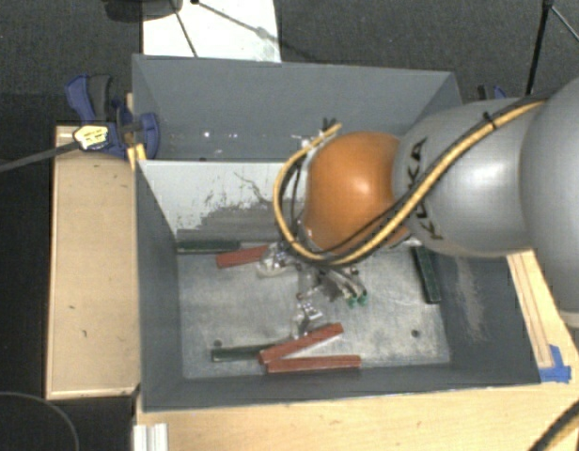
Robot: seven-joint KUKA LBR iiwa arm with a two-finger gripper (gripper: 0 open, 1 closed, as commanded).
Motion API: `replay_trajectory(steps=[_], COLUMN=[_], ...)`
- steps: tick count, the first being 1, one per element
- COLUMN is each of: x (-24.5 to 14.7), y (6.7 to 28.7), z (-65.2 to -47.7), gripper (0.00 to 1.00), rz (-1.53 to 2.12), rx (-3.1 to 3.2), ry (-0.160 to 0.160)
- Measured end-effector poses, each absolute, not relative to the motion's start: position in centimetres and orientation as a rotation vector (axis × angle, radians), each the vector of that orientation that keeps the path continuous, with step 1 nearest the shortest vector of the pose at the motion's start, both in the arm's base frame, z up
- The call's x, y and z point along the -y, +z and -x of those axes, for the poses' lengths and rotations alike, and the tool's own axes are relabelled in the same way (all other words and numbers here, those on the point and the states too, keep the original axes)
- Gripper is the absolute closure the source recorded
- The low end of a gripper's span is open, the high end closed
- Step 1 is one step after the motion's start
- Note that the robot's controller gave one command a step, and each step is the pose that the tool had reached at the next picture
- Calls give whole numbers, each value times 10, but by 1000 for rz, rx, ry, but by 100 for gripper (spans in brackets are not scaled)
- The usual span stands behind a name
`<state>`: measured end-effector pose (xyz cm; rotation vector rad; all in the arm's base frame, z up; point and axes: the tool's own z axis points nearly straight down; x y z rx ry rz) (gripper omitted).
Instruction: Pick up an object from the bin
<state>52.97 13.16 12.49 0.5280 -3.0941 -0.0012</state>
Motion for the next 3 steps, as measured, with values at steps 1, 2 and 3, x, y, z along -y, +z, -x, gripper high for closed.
replay_trajectory(steps=[1,2,3], x=[-120,-120,-121], y=[75,75,281], z=[-486,-486,-477], gripper=[100,100,100], rz=[-384,-382,-392], rx=[3124,3124,3117], ry=[-1,-1,-1])
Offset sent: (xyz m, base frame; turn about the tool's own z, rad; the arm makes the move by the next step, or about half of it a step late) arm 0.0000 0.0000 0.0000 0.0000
